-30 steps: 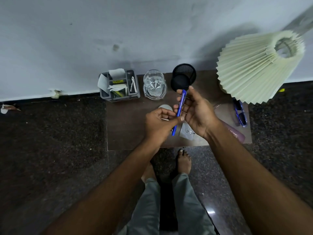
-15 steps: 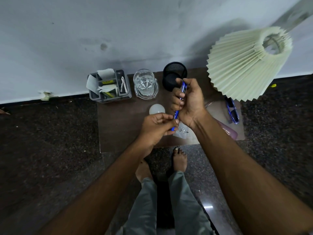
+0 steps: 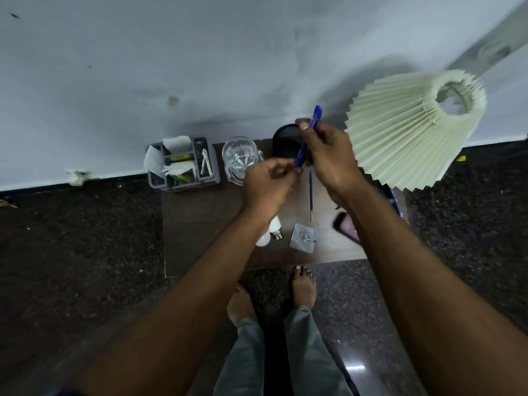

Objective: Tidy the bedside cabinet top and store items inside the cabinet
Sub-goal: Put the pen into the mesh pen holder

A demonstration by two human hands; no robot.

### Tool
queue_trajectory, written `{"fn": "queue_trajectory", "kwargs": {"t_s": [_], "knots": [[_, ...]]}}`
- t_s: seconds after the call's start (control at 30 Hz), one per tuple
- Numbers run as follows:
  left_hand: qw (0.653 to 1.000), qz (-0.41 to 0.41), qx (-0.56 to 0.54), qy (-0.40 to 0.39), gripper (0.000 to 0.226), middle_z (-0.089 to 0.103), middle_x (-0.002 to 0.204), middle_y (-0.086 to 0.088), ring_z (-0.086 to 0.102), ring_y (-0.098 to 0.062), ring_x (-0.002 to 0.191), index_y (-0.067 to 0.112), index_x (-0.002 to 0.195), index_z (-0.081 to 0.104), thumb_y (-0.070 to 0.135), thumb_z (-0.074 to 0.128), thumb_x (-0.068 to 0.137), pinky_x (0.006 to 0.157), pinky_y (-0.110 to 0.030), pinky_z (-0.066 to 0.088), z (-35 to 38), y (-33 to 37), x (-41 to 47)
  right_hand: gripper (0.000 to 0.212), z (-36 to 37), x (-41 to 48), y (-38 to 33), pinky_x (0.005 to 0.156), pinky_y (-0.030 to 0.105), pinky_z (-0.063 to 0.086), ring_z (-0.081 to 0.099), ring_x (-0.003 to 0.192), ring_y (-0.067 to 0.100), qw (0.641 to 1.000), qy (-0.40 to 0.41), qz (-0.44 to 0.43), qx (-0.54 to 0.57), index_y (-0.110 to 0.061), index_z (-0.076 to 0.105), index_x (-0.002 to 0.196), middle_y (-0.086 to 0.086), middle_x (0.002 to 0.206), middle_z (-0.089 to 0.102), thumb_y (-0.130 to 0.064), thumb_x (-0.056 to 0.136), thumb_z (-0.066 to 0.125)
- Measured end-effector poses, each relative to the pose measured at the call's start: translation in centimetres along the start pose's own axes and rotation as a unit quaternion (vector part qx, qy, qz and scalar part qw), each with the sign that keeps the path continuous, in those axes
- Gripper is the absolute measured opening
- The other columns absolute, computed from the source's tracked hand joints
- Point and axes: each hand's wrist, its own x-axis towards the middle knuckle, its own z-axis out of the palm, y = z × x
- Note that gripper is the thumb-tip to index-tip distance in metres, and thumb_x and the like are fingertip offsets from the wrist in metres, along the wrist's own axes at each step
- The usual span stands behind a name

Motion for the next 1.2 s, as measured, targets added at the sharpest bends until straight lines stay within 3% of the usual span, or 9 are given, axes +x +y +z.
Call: {"fn": "queue_trajectory", "kwargs": {"t_s": [0.1,0.2,0.3,0.5,0.67,0.87,1.0,1.1,1.2], "knots": [[0.998,0.037,0.044,0.003,0.021,0.078,0.093,-0.001,0.075,-0.012,0.089,0.01,0.104,0.077,0.005,0.074,0.084,0.086,-0.032,0.061,0.8,2.1,2.2,0.028,-0.4,2.1,-0.9,0.082,0.039,0.059,0.068,0.083,0.015,0.993,0.067,-0.064,-0.068,-0.016,0.07,0.115,-0.001,0.091,0.072,-0.032,0.093,0.066],[0.999,0.035,0.008,0.004,0.019,0.076,0.086,0.001,0.073,-0.013,0.084,0.014,0.096,0.077,0.001,0.065,0.088,0.081,-0.029,0.06,1.5,3.9,3.8,0.025,-0.5,3.4,-1.7,0.07,0.027,0.056,0.067,0.072,0.015,0.973,0.101,-0.138,-0.155,-0.015,0.07,0.109,-0.002,0.085,0.069,-0.03,0.089,0.07],[0.999,-0.006,-0.047,0.016,0.023,0.076,0.091,-0.003,0.072,-0.013,0.083,0.009,0.104,0.073,-0.002,0.059,0.091,0.073,-0.021,0.059,1.9,4.2,5.0,0.024,-0.2,4.5,-1.1,0.06,0.004,0.043,0.062,0.066,0.001,0.963,0.08,-0.152,-0.206,-0.013,0.069,0.11,-0.007,0.086,0.067,-0.025,0.09,0.072],[0.988,-0.086,-0.122,0.033,0.024,0.067,0.079,-0.012,0.061,-0.021,0.072,0.014,0.079,0.069,0.001,0.052,0.09,0.067,-0.029,0.051,2.8,2.8,6.1,0.026,0.6,5.0,1.6,0.065,-0.001,0.04,0.061,0.078,0.006,0.944,0.044,-0.138,-0.296,-0.01,0.071,0.114,0.002,0.096,0.073,-0.017,0.088,0.071],[0.98,-0.133,-0.144,0.045,0.017,0.066,0.075,-0.009,0.06,-0.02,0.063,0.011,0.082,0.07,0.008,0.056,0.09,0.051,-0.02,0.048,3.1,2.8,6.0,0.015,1.3,4.8,2.6,0.079,0.033,0.057,0.066,0.082,0.017,0.94,0.011,-0.125,-0.318,-0.005,0.07,0.103,0.008,0.094,0.074,-0.013,0.092,0.065],[0.989,-0.097,-0.106,0.047,0.019,0.059,0.057,-0.002,0.049,-0.01,0.043,0.004,0.085,0.074,0.003,0.055,0.088,0.047,-0.018,0.041,3.2,3.0,5.1,0.01,0.8,4.1,2.3,0.062,0.03,0.046,0.059,0.068,0.016,0.942,0.019,-0.118,-0.314,-0.011,0.066,0.084,0.006,0.078,0.068,-0.018,0.09,0.065],[0.991,-0.041,-0.122,0.04,0.025,0.073,0.078,-0.003,0.064,-0.012,0.066,0.017,0.085,0.075,0.003,0.055,0.089,0.069,-0.028,0.053,3.6,2.4,3.8,0.023,-0.5,1.8,1.8,0.07,0.013,0.051,0.067,0.077,0.007,0.962,0.064,-0.115,-0.239,-0.009,0.073,0.107,-0.003,0.093,0.074,-0.02,0.088,0.072],[0.996,-0.02,-0.074,0.054,0.017,0.076,0.098,-0.006,0.073,-0.02,0.09,0.02,0.097,0.073,0.01,0.061,0.093,0.083,-0.034,0.06,3.7,0.8,1.8,0.022,-1.6,-0.6,3.2,0.076,0.019,0.056,0.07,0.081,0.004,0.975,0.094,-0.084,-0.185,-0.012,0.073,0.106,-0.005,0.095,0.075,-0.022,0.086,0.075],[0.995,-0.053,-0.04,0.068,0.015,0.075,0.091,-0.001,0.073,-0.016,0.085,0.015,0.1,0.073,0.006,0.063,0.093,0.08,-0.03,0.061,4.0,-1.9,0.3,0.017,-2.5,-3.1,5.9,0.076,0.022,0.057,0.069,0.081,0.004,0.976,0.105,-0.044,-0.187,-0.014,0.072,0.103,-0.007,0.091,0.073,-0.02,0.087,0.075]]}}
